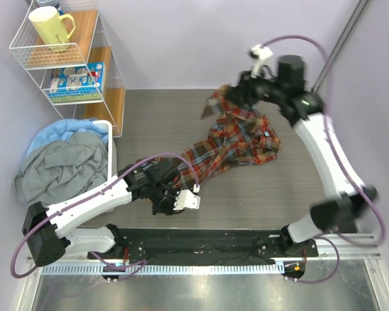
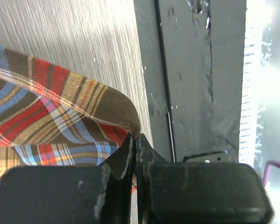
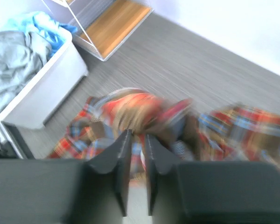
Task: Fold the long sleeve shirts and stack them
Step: Flatten the shirt out
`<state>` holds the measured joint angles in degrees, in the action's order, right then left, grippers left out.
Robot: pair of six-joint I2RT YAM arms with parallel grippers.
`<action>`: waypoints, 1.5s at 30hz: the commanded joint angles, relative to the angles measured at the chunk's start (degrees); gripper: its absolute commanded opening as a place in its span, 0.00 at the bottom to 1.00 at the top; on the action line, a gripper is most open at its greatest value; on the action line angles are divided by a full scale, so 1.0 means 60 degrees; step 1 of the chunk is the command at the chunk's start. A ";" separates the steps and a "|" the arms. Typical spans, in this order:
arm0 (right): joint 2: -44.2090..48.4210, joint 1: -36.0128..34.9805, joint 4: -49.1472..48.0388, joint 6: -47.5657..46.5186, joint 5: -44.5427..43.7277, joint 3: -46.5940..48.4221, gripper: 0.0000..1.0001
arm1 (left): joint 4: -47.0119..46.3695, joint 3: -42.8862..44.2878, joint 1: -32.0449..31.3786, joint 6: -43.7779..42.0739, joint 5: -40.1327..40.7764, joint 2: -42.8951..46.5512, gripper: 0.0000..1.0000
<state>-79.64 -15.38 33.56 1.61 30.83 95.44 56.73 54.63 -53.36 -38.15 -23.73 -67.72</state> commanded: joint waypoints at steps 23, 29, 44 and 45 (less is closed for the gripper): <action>-0.3645 0.0996 0.0280 -0.5554 -0.1812 -0.1185 0.84 | 0.0462 0.1324 0.4322 0.0353 -0.1934 -0.1530 0.00; -0.4304 0.0776 0.0193 -0.6244 -0.2397 -0.1170 0.82 | 0.0433 0.1456 0.4689 0.0323 -0.2066 -0.1764 0.00; -0.4278 0.0907 0.0529 -0.6787 -0.2985 -0.0994 0.01 | 0.0374 0.2012 0.5978 0.0559 -0.2563 -0.2366 0.00; -0.3914 0.0994 0.0602 -0.6670 -0.2724 -0.0849 0.01 | 0.0418 0.2042 0.6022 0.0355 -0.2535 -0.2293 0.00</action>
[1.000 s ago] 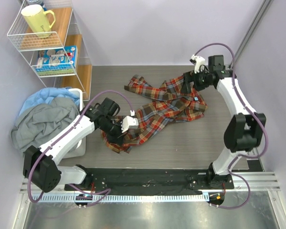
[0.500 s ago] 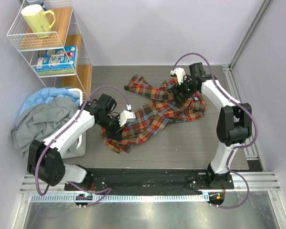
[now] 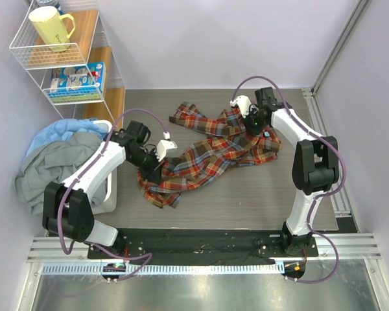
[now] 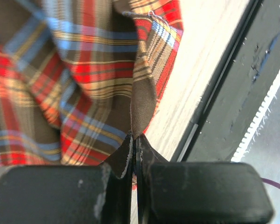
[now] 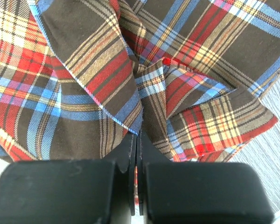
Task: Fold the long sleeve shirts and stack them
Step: Flatten the shirt out
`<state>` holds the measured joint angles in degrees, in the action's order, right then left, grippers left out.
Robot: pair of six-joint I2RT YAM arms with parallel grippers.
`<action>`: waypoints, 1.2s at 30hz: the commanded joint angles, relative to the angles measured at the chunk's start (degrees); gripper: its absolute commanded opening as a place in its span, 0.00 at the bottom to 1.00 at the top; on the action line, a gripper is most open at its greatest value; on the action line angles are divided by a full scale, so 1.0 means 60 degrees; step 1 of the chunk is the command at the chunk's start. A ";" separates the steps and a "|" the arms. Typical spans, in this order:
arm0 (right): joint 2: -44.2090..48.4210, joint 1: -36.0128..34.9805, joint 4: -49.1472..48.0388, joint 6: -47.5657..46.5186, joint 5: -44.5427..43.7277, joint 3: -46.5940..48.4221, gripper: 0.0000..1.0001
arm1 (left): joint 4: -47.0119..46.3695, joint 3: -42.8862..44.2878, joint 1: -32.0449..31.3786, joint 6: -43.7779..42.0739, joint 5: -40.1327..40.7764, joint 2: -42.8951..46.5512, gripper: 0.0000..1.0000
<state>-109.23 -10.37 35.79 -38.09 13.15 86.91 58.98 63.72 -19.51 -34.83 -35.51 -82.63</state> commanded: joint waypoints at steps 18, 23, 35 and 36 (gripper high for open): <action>0.3922 0.2914 0.3042 0.2334 0.2965 0.2200 0.01 | 0.1900 0.1421 0.1288 -0.1063 -0.0996 0.0793 0.00; 0.4668 0.3003 0.2855 0.2392 0.3170 0.0418 0.01 | 0.1612 0.0062 0.1259 -0.1402 -0.0543 0.0794 0.00; 0.3543 0.2329 0.1287 0.3740 0.3199 -0.0819 0.01 | -0.0850 0.0950 0.1769 0.1072 0.0264 -0.2238 0.16; 0.3498 0.2315 0.1257 0.3813 0.3199 -0.0775 0.01 | -0.0764 0.1097 0.1859 0.1088 0.0075 -0.2457 0.24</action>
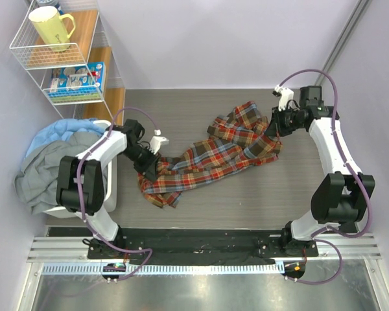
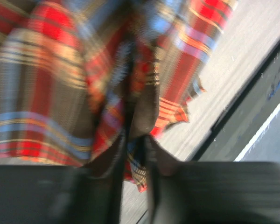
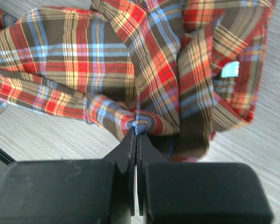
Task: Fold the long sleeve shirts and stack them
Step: Flatten the shirt out
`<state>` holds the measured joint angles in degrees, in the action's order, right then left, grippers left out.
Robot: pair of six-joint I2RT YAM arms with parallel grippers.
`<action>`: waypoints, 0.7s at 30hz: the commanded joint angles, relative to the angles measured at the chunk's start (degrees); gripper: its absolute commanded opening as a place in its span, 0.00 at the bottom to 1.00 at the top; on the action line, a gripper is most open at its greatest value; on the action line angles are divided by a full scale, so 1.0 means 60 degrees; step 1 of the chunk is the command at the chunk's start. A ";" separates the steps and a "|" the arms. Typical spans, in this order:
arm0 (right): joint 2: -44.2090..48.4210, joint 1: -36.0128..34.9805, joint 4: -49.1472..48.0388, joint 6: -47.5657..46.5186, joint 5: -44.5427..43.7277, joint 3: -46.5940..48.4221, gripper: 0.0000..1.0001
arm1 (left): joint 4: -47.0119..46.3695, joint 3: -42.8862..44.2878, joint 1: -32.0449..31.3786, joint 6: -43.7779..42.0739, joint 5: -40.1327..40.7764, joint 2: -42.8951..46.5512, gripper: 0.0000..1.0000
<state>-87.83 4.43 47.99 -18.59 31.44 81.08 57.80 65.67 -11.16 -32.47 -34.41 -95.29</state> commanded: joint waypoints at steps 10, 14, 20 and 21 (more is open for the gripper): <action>-0.0215 -0.0181 -0.0835 0.0535 0.0106 0.0227 0.01 | 0.0958 0.1390 0.0176 -0.0360 -0.0988 -0.0438 0.65; -0.0200 -0.0196 -0.0776 0.0520 0.0077 0.0227 0.01 | 0.0738 0.1243 -0.0073 -0.0316 -0.0550 -0.0452 0.68; -0.0112 -0.0181 -0.0732 0.0461 -0.0010 0.0213 0.01 | 0.0284 0.0863 -0.0776 -0.0374 0.0839 -0.0306 0.64; -0.0025 -0.0167 -0.0732 0.0432 -0.0054 0.0213 0.01 | 0.0313 0.0746 -0.0850 -0.0389 0.1003 -0.0262 0.51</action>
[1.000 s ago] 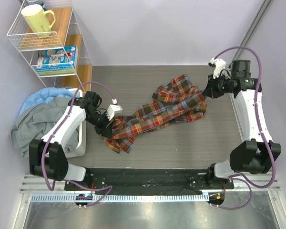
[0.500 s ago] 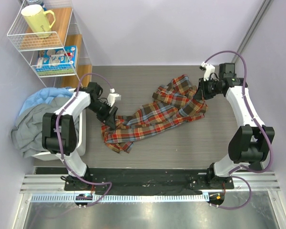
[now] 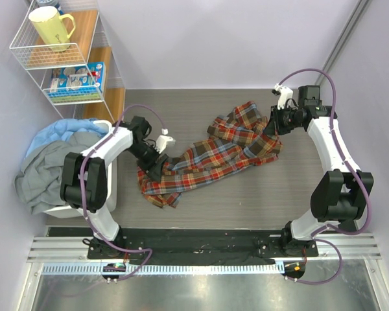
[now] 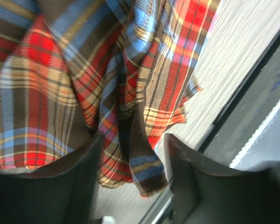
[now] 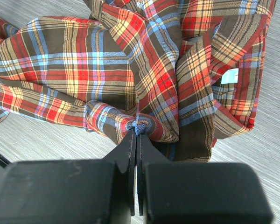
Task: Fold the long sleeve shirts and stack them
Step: Flatten the shirt out
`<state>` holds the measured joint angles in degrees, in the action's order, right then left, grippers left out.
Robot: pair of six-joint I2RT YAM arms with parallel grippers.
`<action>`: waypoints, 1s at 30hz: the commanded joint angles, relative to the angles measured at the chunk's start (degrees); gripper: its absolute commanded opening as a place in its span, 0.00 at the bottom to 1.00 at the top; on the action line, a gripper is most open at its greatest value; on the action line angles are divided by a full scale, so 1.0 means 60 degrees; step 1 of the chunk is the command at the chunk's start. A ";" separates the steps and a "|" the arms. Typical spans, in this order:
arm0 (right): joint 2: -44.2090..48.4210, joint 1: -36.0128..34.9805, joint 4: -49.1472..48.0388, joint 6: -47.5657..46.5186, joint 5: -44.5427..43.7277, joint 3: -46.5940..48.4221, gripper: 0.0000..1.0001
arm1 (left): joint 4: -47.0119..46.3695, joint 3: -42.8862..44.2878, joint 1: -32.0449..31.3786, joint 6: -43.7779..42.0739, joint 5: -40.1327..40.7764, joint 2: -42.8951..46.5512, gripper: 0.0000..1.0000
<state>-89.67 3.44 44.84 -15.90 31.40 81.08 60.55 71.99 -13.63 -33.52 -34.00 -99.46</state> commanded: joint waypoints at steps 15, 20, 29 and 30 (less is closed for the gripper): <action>0.3209 0.0495 0.0905 0.0145 -0.0823 0.1867 0.01 | 0.2224 0.2562 -0.0234 0.0518 0.0672 0.3669 0.00; 0.5185 0.0525 0.1053 0.1212 -0.0897 0.2292 0.01 | 0.2478 0.3105 -0.0248 0.0633 0.0466 0.5835 0.00; 0.6537 0.0525 0.0481 0.1948 -0.2156 0.4605 0.01 | -0.0057 0.3836 -0.0248 0.3139 0.1358 0.8461 0.00; 0.6333 0.0525 0.0423 0.1904 -0.2215 0.4883 0.01 | -0.0189 0.4069 -0.0248 0.3285 0.1476 0.8447 0.00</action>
<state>-47.57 6.46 50.63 -6.02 22.52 105.08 67.02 93.17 -15.25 -20.86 -28.08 -47.86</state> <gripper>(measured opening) 0.023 0.005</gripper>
